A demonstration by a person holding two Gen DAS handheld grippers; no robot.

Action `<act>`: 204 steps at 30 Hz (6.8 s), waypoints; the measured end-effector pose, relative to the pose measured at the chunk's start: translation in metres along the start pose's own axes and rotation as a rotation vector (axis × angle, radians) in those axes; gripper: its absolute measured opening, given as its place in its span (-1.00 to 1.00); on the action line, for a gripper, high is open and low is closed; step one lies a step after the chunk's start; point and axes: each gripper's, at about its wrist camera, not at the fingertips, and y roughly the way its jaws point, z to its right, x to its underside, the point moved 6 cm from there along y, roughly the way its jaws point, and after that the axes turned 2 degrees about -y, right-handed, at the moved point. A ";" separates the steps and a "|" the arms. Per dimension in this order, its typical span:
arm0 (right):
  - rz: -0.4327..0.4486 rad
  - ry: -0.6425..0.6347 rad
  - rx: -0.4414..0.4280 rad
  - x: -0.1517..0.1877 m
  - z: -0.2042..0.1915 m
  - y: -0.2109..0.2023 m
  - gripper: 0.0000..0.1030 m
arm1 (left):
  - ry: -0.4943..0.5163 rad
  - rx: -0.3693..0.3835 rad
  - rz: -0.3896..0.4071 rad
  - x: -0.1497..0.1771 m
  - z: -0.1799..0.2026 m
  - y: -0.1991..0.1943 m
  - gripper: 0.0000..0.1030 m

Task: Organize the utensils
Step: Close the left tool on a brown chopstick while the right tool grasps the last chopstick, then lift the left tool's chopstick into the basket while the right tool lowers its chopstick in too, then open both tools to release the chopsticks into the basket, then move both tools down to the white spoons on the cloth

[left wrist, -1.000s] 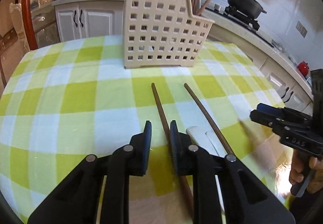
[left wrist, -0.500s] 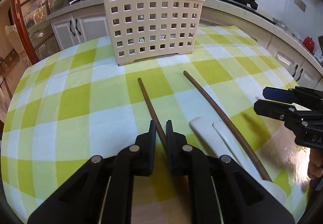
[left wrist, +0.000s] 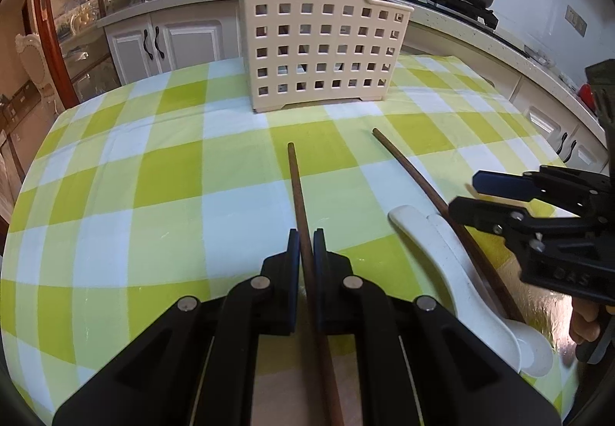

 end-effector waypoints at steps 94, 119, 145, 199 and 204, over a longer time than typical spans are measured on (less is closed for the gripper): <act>0.325 -0.016 0.089 -0.034 0.006 -0.152 -0.87 | -0.021 0.076 0.298 -0.052 0.018 -0.154 -0.88; 0.376 -0.065 0.036 -0.109 0.001 -0.178 -0.88 | 0.023 0.112 0.405 -0.141 0.021 -0.200 -0.88; 0.375 -0.108 0.012 -0.241 0.004 -0.148 -0.88 | 0.033 0.054 0.455 -0.301 0.015 -0.173 -0.88; 0.180 0.113 0.047 -0.009 0.054 -0.068 0.42 | -0.189 0.222 0.100 -0.030 0.005 -0.060 -0.31; 0.108 0.129 0.078 0.035 0.059 -0.053 0.42 | -0.239 0.310 0.008 -0.001 0.015 -0.041 -0.50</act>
